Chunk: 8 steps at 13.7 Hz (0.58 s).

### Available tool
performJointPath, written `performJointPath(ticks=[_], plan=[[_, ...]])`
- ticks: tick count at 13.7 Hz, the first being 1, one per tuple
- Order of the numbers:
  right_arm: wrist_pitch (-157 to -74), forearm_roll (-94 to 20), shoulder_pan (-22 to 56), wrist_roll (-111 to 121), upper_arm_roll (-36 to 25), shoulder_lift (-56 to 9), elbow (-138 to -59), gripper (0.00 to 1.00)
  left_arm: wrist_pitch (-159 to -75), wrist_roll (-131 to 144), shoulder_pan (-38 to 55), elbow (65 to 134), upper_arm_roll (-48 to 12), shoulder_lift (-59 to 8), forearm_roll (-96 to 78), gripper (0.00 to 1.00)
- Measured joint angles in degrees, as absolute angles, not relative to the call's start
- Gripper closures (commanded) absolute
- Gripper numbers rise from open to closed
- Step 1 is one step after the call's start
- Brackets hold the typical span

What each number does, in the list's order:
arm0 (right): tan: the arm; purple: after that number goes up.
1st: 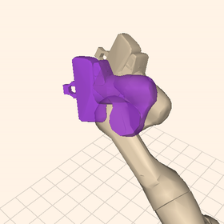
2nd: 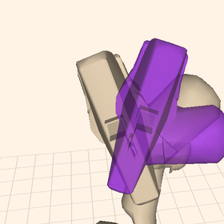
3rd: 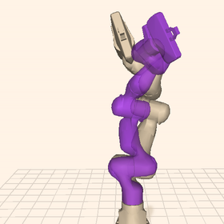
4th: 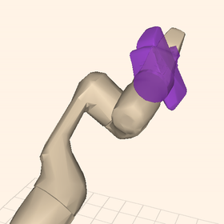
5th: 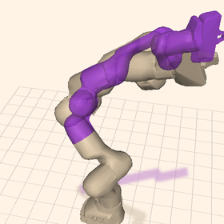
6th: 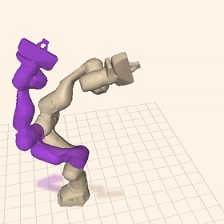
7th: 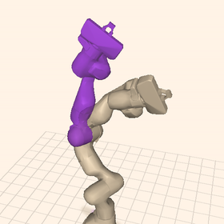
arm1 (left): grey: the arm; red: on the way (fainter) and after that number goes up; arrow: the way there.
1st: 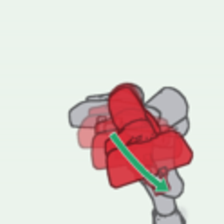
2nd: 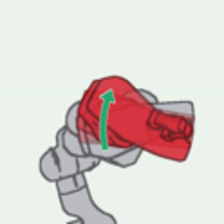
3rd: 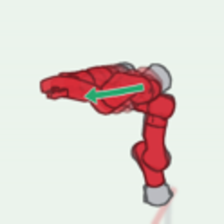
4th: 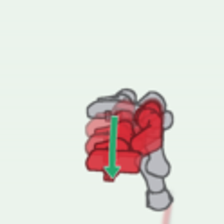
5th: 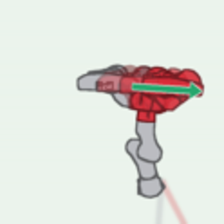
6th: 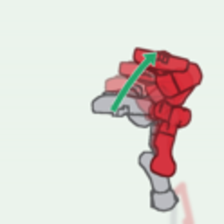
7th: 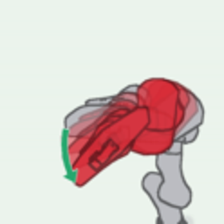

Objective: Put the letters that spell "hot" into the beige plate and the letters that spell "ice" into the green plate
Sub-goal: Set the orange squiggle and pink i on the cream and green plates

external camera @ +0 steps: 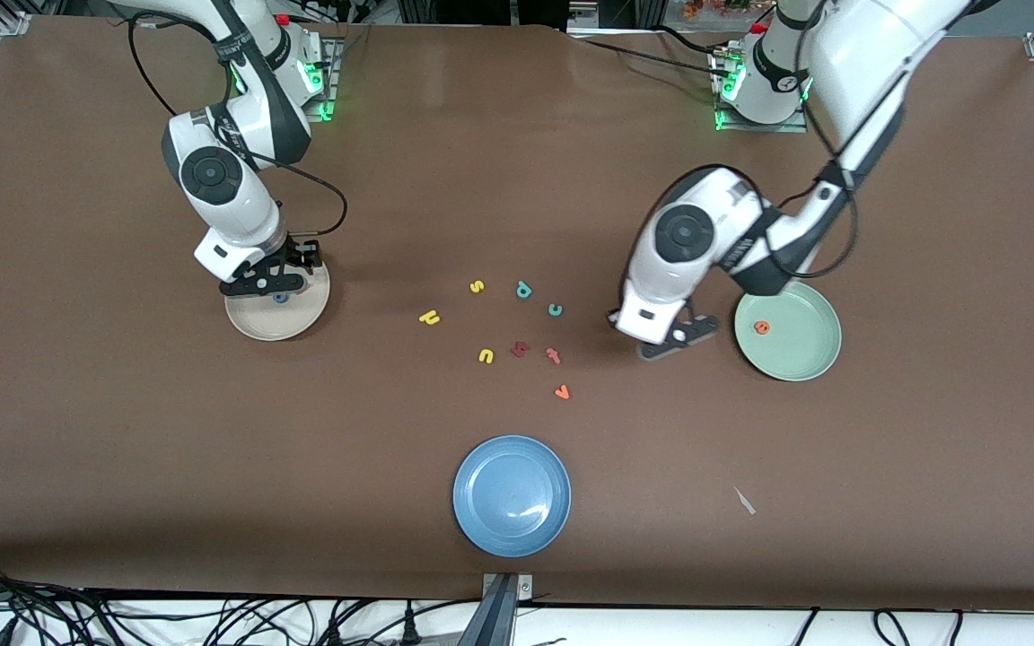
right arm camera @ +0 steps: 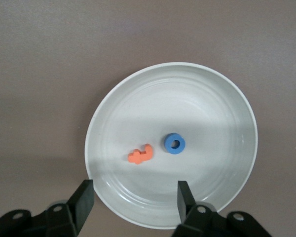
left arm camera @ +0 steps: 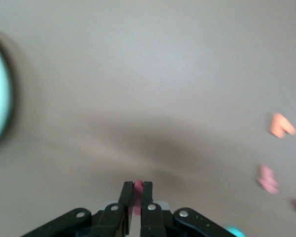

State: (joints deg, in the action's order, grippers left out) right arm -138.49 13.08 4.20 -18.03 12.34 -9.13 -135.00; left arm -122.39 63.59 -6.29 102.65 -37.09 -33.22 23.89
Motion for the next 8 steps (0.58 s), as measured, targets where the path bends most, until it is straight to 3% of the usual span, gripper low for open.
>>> performJointPath(ticks=[5,8], plan=[[-138.6,12.98,4.25,-18.96,13.45,-9.12,-135.0,0.23,-111.59,40.77,-18.91,102.73,-36.97,-32.52,23.89,1.0],[-138.65,12.98,4.26,-19.76,14.1,-9.11,-135.0,0.23,-109.53,31.28,-24.03,103.9,-36.53,-33.49,23.89,1.0]])
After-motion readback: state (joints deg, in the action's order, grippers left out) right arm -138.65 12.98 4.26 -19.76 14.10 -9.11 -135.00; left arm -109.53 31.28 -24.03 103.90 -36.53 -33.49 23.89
